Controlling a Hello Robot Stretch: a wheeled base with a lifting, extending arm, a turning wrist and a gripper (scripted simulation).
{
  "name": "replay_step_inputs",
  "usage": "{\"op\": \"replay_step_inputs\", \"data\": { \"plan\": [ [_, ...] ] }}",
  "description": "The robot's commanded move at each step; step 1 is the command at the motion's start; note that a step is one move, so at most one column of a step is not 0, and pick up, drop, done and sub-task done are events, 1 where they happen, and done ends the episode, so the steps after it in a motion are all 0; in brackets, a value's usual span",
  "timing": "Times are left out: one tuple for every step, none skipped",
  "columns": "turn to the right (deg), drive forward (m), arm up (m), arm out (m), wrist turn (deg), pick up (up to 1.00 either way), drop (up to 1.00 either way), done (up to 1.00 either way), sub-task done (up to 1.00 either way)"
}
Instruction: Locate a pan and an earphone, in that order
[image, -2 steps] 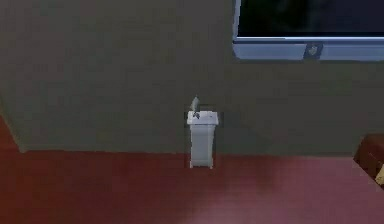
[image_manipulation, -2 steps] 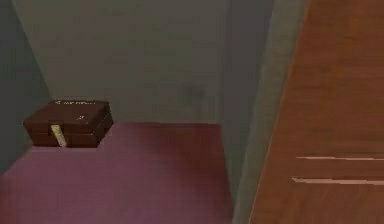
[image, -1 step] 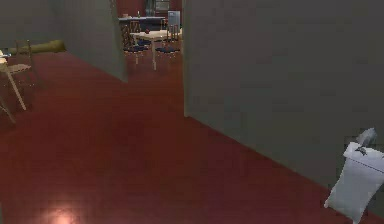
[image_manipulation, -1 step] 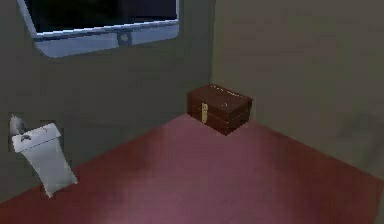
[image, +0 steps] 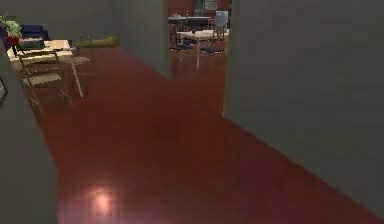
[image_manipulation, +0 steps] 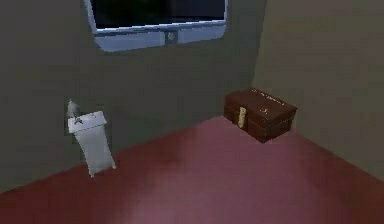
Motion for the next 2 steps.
{"op": "replay_step_inputs", "data": {
  "plan": [
    [0.0,1.00,0.00,0.00,0.0,0.00,0.00,0.00,0.00],
    [0.0,1.00,0.00,0.00,0.0,0.00,0.00,0.00,0.00]
  ]
}}
